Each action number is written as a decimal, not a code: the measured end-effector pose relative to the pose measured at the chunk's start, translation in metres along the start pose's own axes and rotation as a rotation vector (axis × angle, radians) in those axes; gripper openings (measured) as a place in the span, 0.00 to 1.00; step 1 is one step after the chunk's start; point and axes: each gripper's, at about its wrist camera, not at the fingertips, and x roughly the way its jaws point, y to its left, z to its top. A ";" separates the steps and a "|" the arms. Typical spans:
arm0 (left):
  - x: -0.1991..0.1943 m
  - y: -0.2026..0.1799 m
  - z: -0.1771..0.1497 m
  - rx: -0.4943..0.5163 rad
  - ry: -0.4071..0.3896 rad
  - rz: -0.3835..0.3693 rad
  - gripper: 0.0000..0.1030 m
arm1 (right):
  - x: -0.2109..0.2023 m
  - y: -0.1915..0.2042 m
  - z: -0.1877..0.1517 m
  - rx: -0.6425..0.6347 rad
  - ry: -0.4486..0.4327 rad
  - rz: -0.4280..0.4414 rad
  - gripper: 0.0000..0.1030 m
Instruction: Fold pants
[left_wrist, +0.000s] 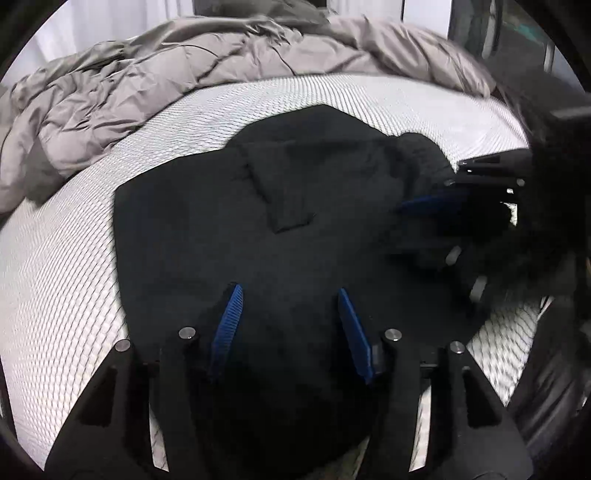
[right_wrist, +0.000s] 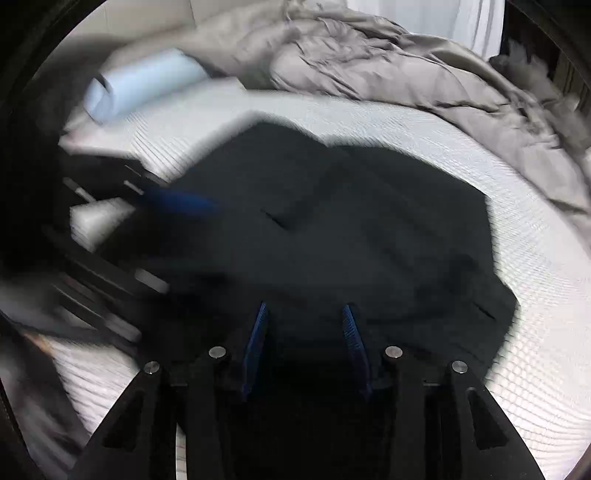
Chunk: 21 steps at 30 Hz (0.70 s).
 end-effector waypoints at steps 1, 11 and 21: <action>-0.009 0.008 -0.006 -0.036 0.000 0.023 0.52 | -0.006 -0.008 -0.005 0.020 -0.006 0.007 0.40; -0.064 -0.024 -0.009 -0.101 -0.158 0.069 0.59 | -0.096 -0.101 -0.073 0.386 -0.162 0.127 0.54; -0.020 -0.093 0.011 0.032 -0.072 0.024 0.60 | -0.056 -0.086 -0.059 0.437 -0.110 0.277 0.12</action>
